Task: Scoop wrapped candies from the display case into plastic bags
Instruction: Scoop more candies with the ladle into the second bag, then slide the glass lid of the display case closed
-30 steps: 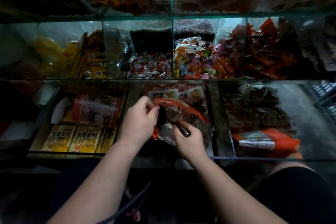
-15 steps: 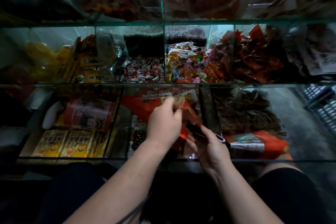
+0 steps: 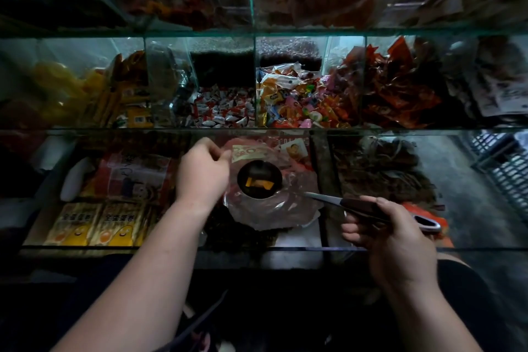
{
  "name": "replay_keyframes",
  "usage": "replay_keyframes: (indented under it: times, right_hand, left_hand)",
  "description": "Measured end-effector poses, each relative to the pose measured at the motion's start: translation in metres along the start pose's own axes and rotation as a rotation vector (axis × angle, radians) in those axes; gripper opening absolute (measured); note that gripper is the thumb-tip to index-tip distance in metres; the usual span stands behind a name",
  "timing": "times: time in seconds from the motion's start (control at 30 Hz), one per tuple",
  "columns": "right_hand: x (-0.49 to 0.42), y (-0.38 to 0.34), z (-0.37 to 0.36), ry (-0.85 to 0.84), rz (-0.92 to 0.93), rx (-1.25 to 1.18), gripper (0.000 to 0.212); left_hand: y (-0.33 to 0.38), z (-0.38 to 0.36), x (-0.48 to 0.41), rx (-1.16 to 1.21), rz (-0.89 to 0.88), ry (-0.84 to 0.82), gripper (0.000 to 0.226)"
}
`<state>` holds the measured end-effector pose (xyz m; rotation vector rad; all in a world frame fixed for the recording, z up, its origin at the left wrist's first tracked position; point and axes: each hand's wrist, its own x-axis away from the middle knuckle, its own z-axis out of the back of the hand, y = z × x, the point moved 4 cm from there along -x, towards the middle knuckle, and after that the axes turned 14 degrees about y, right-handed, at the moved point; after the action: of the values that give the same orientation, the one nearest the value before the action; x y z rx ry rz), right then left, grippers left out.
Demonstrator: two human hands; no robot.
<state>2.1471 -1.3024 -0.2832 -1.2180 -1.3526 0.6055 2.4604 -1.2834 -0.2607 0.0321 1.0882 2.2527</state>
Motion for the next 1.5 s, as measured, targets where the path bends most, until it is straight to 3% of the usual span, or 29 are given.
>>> replay_keyframes:
  times: [0.07,0.2,0.27,0.33,0.47,0.63,0.83,1.0,1.2,1.33,1.5]
  right_hand:
    - [0.004,-0.010,0.005,-0.008,0.044,0.012,0.033]
    - [0.014,-0.030,0.009,-0.020,0.114,-0.008,0.034]
    - [0.017,-0.041,0.011,-0.027,0.170,-0.008,0.027]
    - [0.020,-0.051,0.012,-0.030,0.211,-0.035,0.025]
    - [0.027,-0.065,0.009,-0.057,0.257,-0.065,0.028]
    - [0.028,-0.070,0.000,-0.107,0.318,-0.035,0.033]
    - [0.029,-0.080,-0.003,-0.130,0.372,-0.078,0.029]
    - [0.032,-0.108,0.004,-0.035,0.366,-0.171,0.033]
    - [0.016,-0.128,-0.010,0.017,0.337,-0.227,0.032]
    - [0.013,-0.127,-0.030,-0.035,0.650,-0.030,0.025]
    - [0.009,-0.119,-0.042,-0.197,0.962,0.280,0.016]
  left_hand:
    - [0.005,0.001,0.010,-0.074,-0.071,-0.033,0.012]
    - [0.026,0.005,0.038,-0.001,-0.386,-0.042,0.034]
    - [0.034,0.002,0.049,0.025,-0.498,-0.114,0.023]
    - [0.034,-0.003,0.052,0.036,-0.478,-0.196,0.015]
    - [0.033,-0.009,0.050,0.090,-0.437,-0.240,0.040]
    - [0.035,-0.001,0.049,0.091,-0.437,-0.184,0.052]
    - [0.060,0.008,0.049,-0.070,-0.542,-0.130,0.061]
    - [0.113,-0.001,0.051,0.027,-0.630,-0.157,0.062]
    - [0.138,-0.018,0.025,0.232,-0.488,-0.229,0.070]
    - [0.112,-0.023,0.012,0.112,-0.350,-0.208,0.075]
    - [0.075,-0.033,0.014,-0.043,-0.240,-0.331,0.088]
